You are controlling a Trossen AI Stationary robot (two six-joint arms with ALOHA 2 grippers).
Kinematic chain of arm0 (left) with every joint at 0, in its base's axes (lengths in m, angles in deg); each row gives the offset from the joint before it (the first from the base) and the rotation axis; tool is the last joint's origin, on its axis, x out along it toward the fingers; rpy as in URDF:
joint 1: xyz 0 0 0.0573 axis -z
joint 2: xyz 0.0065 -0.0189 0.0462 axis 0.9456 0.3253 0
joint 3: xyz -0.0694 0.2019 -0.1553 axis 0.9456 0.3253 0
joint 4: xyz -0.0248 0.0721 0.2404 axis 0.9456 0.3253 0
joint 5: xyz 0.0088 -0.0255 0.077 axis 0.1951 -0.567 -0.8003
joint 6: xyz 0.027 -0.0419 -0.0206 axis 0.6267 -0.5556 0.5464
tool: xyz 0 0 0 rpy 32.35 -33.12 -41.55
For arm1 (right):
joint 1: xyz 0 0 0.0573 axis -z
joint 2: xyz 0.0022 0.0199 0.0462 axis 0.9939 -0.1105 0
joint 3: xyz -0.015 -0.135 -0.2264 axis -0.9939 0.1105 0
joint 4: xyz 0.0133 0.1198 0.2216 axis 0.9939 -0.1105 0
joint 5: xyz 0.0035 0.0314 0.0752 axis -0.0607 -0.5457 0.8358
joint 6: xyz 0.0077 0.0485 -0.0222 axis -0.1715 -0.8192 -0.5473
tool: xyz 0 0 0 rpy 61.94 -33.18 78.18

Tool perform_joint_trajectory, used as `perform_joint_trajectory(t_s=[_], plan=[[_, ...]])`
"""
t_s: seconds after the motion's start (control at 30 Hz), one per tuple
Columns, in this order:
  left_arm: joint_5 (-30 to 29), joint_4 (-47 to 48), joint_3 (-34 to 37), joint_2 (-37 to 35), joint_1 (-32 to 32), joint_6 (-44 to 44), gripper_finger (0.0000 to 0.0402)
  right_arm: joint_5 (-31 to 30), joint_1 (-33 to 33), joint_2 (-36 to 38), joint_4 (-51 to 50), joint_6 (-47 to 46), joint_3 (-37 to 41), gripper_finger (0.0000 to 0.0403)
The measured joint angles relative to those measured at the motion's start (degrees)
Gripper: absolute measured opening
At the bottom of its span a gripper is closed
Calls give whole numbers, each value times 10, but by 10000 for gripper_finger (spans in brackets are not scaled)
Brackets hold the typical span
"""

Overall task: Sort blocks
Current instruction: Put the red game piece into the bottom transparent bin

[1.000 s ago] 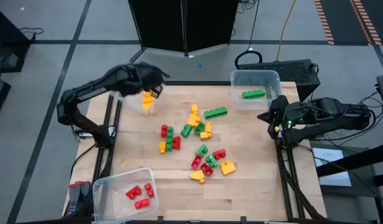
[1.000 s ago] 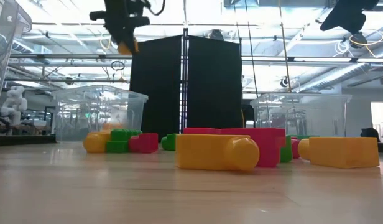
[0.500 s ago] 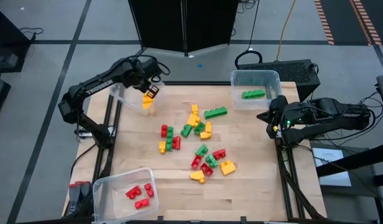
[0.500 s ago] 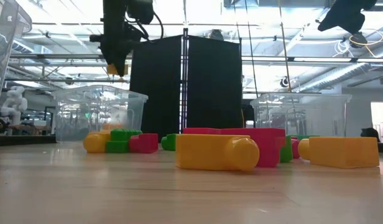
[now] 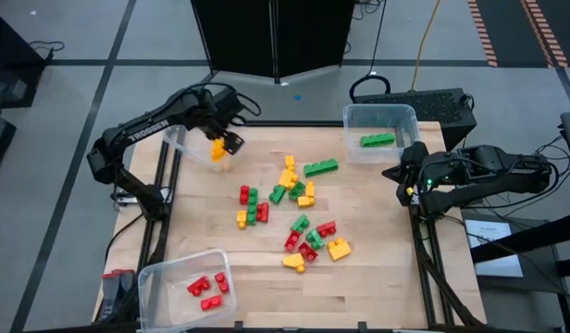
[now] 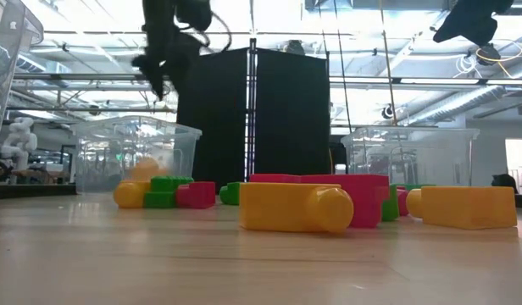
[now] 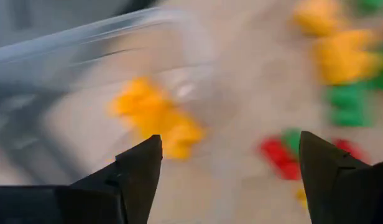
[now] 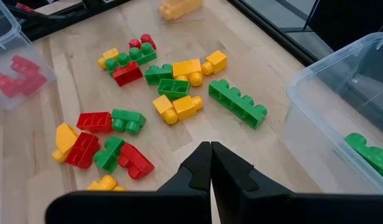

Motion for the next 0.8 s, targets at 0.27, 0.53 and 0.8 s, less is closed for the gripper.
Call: perform_joint_trajectory(t_s=[0.27, 0.53, 0.8], plan=[[44, -72, 0, -1, 163, 50, 245, 0, 0, 0, 0, 0, 0, 6], [-44, -29, 0, 34, 280, 49, 245, 2, 0, 0, -2, 1, 0, 6], [-50, -28, 37, 104, 272, 14, 245, 3, 0, 0, -8, 1, 0, 6]])
